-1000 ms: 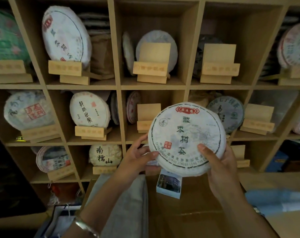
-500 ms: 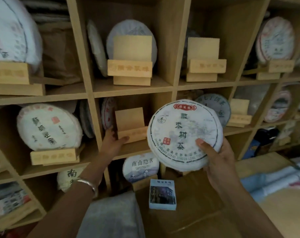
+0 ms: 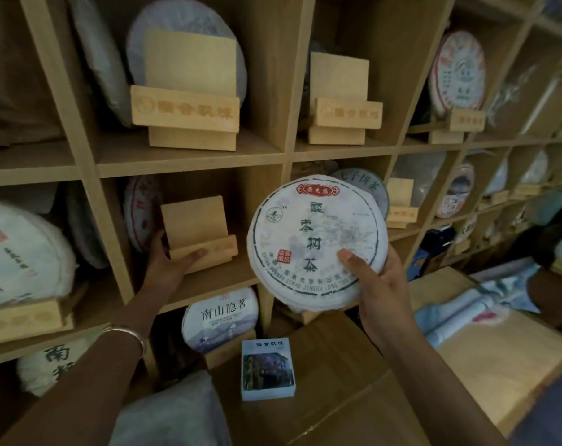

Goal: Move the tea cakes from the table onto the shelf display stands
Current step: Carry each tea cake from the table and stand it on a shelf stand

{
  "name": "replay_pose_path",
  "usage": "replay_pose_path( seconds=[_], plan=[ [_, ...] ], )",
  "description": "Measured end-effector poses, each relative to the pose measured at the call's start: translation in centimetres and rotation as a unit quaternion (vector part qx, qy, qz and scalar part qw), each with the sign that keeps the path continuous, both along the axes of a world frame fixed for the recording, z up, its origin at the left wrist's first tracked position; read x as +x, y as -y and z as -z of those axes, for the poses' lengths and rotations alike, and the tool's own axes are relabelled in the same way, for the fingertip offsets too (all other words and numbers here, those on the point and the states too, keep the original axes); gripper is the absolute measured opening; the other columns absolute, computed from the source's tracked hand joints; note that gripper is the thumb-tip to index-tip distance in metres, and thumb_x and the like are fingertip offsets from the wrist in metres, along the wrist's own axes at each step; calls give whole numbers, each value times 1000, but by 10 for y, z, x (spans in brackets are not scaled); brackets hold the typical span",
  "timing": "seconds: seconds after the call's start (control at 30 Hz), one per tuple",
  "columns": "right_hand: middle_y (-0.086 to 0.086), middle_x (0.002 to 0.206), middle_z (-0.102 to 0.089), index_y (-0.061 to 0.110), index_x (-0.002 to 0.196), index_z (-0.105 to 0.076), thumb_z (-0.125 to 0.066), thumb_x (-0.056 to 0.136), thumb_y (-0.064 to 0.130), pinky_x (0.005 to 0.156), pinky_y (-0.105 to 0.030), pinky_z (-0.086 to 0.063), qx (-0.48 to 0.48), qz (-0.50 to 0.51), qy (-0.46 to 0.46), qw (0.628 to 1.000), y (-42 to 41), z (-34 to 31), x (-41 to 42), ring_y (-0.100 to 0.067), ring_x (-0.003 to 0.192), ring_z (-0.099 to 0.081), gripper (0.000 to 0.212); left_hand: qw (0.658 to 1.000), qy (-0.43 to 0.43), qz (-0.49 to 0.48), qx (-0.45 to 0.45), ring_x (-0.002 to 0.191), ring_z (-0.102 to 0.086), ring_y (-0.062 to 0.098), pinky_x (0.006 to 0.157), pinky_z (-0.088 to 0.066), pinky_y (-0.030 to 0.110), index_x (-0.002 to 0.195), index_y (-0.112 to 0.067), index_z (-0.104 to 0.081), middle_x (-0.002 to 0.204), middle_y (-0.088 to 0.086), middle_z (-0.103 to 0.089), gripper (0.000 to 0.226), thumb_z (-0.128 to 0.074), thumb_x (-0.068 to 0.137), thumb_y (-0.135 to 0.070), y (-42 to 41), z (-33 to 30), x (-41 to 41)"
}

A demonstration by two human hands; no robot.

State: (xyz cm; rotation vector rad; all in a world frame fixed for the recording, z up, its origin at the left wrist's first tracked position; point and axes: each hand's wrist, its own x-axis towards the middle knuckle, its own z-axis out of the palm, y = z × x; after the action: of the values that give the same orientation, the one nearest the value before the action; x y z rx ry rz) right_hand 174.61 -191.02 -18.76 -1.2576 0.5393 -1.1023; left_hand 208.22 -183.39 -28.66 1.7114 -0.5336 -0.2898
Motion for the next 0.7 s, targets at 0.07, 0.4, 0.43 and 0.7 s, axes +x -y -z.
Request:
replay_pose_path(
  seconds=[0.07, 0.4, 0.43, 0.7],
  plan=[
    [-8, 128, -68, 12, 137, -52, -70, 80, 13, 99, -57, -50, 0, 5, -1, 1000, 1, 0, 0, -26, 118, -65, 60, 1000, -4, 22, -9, 120, -54, 25, 98, -47, 41, 144, -28, -31, 136, 6, -54, 97, -89, 67, -30, -4, 0, 0],
    [-5, 125, -69, 14, 134, -54, -73, 76, 16, 97, -54, -52, 9, -6, 18, 1000, 1, 1, -4, -23, 115, -66, 61, 996, -34, 74, -26, 88, -65, 0, 59, -52, 13, 118, -37, -46, 104, -8, -67, 78, -93, 56, -29, -48, -6, -43],
    [-4, 126, -69, 14, 135, -54, -73, 76, 16, 96, -52, -54, 9, -10, 22, 1000, 1, 0, -5, -23, 116, -66, 62, 996, -36, 80, -30, 88, -66, 0, 60, -53, 13, 118, -35, -46, 105, -7, -67, 78, -93, 56, -29, -52, -9, -50],
    [-3, 125, -70, 16, 134, -55, -74, 75, 18, 89, -43, -59, -16, -28, 39, 999, -2, -11, -20, -22, 115, -66, 61, 985, -49, 158, -46, 99, -68, 12, 68, -56, 20, 112, -38, -51, 108, 0, -69, 73, -93, 55, -24, -80, -48, -119]
  ],
)
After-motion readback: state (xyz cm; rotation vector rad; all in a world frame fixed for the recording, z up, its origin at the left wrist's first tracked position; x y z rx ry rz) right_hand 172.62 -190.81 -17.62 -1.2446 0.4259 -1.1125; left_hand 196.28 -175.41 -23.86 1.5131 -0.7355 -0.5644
